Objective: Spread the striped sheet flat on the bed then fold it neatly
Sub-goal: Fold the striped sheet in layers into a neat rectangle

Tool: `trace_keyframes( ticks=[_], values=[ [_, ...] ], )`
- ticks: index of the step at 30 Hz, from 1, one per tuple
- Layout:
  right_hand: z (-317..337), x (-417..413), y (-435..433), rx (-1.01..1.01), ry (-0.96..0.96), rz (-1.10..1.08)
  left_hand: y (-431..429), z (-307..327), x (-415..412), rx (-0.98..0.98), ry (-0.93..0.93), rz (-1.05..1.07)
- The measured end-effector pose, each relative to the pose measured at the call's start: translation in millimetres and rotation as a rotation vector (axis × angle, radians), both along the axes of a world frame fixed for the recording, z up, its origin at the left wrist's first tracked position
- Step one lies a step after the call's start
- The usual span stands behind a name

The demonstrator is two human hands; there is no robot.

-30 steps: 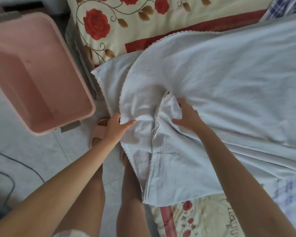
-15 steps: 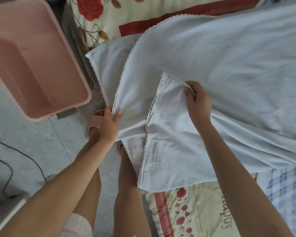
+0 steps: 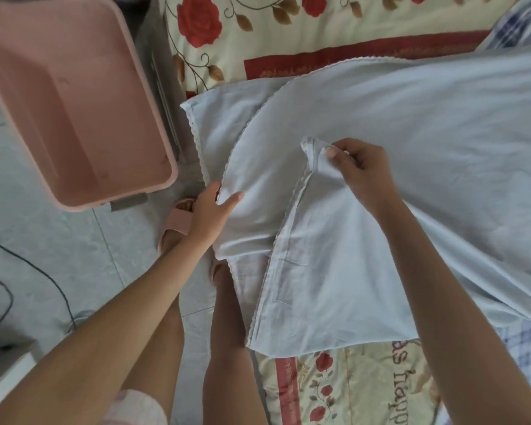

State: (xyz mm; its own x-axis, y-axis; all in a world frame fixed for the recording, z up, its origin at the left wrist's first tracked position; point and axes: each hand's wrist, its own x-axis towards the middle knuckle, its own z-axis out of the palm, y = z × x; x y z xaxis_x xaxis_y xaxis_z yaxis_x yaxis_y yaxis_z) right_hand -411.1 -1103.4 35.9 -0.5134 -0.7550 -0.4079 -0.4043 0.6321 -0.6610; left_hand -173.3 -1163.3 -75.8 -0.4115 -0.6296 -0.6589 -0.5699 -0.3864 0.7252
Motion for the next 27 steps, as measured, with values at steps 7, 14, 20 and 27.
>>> trace_keyframes(
  ticks=[7, 14, 20, 27],
  values=[
    [22, 21, -105, -0.045, -0.176, 0.348, -6, -11, 3, 0.105, -0.011, 0.055],
    [-102, 40, -167, 0.208, -0.077, 0.517, -78, -35, -10, 0.369, -0.066, 0.292],
    [-120, 48, -161, 0.201, 0.078, 0.414, -95, -44, -9, 0.45, 0.057, 0.243],
    [-118, 57, -167, 0.178, 0.093, 0.463, -51, -28, 42, -0.39, -0.146, -0.561]
  ],
)
